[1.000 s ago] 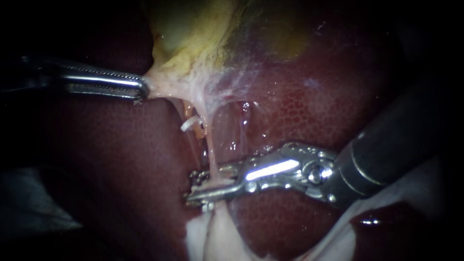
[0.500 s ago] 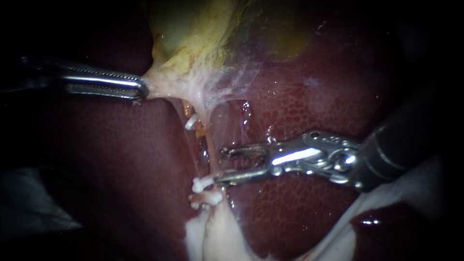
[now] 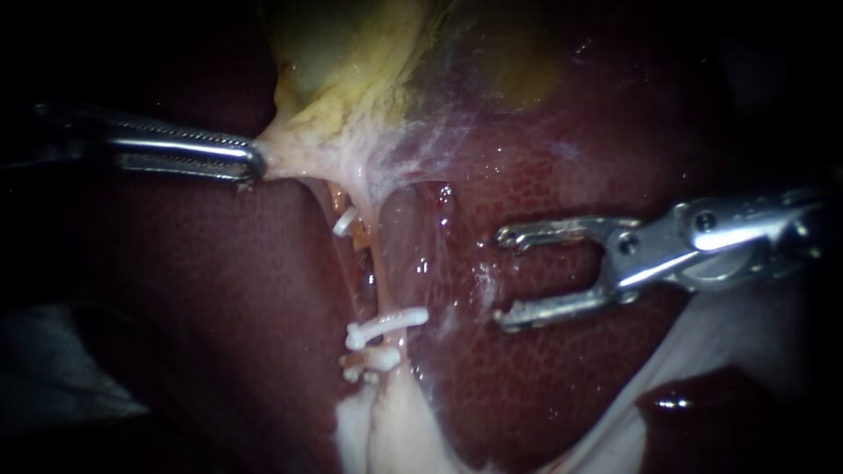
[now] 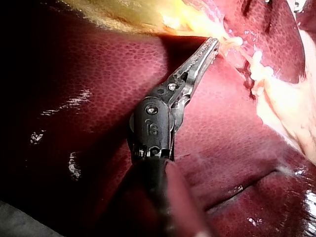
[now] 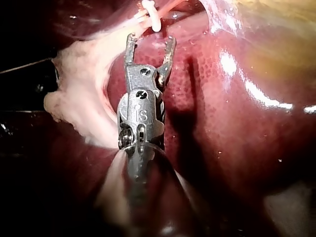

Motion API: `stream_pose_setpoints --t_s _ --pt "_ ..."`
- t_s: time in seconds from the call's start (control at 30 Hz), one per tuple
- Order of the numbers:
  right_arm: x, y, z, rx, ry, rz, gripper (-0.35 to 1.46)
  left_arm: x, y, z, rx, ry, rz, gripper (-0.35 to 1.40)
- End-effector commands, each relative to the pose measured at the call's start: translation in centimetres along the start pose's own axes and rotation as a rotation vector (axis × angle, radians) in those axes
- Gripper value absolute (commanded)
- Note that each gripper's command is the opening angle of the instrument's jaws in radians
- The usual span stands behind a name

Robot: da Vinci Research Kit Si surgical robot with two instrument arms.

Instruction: Going back first clip right tube

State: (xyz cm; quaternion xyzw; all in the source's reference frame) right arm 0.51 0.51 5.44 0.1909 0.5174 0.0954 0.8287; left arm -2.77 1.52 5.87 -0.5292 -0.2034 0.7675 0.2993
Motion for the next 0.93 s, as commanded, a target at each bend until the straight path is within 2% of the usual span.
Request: stream_pose_setpoints --t_s 0.03,0.2,0.37,0.57,0.7,0.93 --pt "-0.01 0.01 -0.04 -0.005 -0.008 -0.006 0.50 0.00 -0.01 0.01 0.000 0.000 0.000 -0.35" --pt "-0.05 0.03 -0.12 -0.019 -0.029 -0.015 0.50 -0.06 -0.05 0.05 0.002 0.000 0.002 -0.35" --pt "-0.06 0.02 -0.12 -0.017 -0.041 -0.024 0.50 -0.25 -0.12 0.26 0.005 0.004 0.019 -0.35" --pt "-0.07 0.01 -0.13 -0.015 -0.049 -0.026 0.50 -0.41 -0.27 0.47 0.003 -0.011 0.010 -0.35" --pt "-0.08 0.01 -0.15 -0.013 -0.052 -0.026 0.50 -0.46 -0.31 0.51 0.004 -0.017 0.007 -0.35" --pt "-0.08 -0.01 -0.14 -0.017 -0.053 -0.027 0.50 -0.44 -0.30 0.50 0.000 -0.017 0.006 -0.35"
